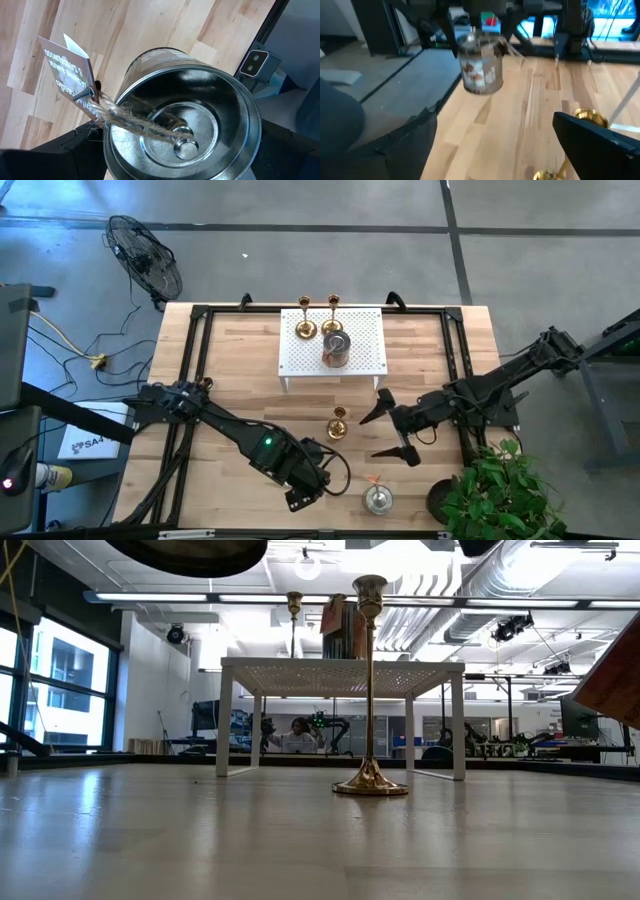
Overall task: Pick & Place candle stick holders
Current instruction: Put the left silver scented candle on the shelf aligned with the other silver scented candle
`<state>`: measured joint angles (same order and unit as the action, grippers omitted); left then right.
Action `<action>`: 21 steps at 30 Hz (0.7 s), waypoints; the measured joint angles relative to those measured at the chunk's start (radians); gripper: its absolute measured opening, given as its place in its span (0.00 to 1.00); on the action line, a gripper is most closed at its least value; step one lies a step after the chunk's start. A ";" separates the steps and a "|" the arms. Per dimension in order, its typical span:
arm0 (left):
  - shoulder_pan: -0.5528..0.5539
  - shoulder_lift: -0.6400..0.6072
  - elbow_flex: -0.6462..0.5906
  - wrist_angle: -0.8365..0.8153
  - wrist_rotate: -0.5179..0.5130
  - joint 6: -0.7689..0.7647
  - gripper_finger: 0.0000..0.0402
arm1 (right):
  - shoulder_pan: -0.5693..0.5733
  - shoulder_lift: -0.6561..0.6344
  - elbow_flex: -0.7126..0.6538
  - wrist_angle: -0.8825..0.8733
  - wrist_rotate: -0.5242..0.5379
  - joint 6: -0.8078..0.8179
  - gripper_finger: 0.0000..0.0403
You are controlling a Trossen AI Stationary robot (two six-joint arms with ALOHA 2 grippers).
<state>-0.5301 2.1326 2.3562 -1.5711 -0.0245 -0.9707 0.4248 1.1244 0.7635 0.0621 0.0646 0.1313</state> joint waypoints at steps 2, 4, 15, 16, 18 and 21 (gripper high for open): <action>0.000 0.000 0.000 0.000 0.000 0.000 0.89 | 0.001 0.000 0.000 0.031 0.016 0.000 0.97; 0.000 0.000 0.000 0.000 0.000 0.000 0.89 | 0.007 0.000 0.000 0.046 0.019 0.008 0.97; 0.000 0.000 0.000 0.000 0.011 0.000 0.89 | 0.035 0.000 0.000 0.076 -0.034 -0.090 0.97; 0.000 0.000 0.000 0.000 0.011 0.000 0.89 | 0.035 0.000 0.000 0.076 -0.083 -0.110 0.97; 0.000 0.000 0.000 0.000 0.011 0.000 0.89 | 0.036 0.000 0.000 0.078 -0.197 -0.151 0.97; 0.000 0.000 0.000 0.000 0.013 0.000 0.89 | 0.037 0.000 0.000 0.092 -0.274 -0.177 0.98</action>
<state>-0.5302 2.1328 2.3562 -1.5710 -0.0112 -0.9707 0.4622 1.1240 0.7639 0.1546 -0.2094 -0.0453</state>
